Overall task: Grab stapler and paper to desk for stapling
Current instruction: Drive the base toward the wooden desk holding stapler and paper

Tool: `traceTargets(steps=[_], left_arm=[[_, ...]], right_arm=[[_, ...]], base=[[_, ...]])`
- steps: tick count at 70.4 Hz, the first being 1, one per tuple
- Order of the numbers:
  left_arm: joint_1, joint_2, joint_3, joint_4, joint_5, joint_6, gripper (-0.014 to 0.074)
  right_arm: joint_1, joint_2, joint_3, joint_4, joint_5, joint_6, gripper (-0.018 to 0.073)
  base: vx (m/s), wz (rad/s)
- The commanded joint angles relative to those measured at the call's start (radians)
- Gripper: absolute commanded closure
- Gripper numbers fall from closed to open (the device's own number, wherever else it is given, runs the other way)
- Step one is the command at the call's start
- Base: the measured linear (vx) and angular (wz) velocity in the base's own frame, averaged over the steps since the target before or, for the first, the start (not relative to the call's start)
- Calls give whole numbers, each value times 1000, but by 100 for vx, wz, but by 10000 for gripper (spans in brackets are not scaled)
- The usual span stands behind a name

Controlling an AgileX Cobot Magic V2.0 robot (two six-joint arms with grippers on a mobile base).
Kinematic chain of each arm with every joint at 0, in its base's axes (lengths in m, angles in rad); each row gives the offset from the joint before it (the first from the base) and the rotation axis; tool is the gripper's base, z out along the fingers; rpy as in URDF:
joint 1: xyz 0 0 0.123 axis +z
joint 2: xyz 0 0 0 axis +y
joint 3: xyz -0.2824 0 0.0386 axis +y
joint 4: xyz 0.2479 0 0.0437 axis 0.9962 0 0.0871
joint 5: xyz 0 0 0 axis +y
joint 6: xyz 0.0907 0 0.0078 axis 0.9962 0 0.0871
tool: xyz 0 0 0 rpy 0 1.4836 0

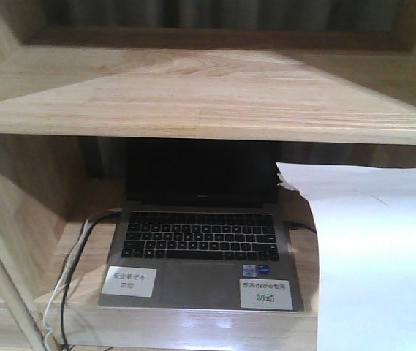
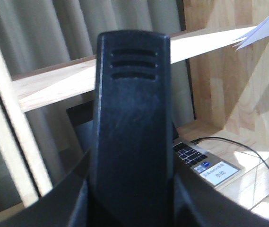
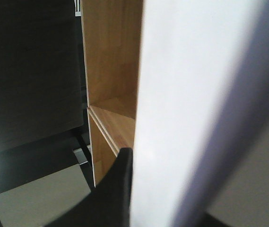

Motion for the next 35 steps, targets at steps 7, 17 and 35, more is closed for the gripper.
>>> traceTargets(steps=[7,17,35], left_arm=[[-2,18,-19,-15,-114,-1,603],[-2,19,-19,-15,-114,-1,603],[-2,19,-19,-15,-114,-1,603]], right_arm=[[-4,11,-23,5,-39,-9,561],[-4,11,-23,4,-39,-9,561],[-4,11,-23,4,-39,-9,561]], base=[[-4,14],[-6,24],[-10,39]])
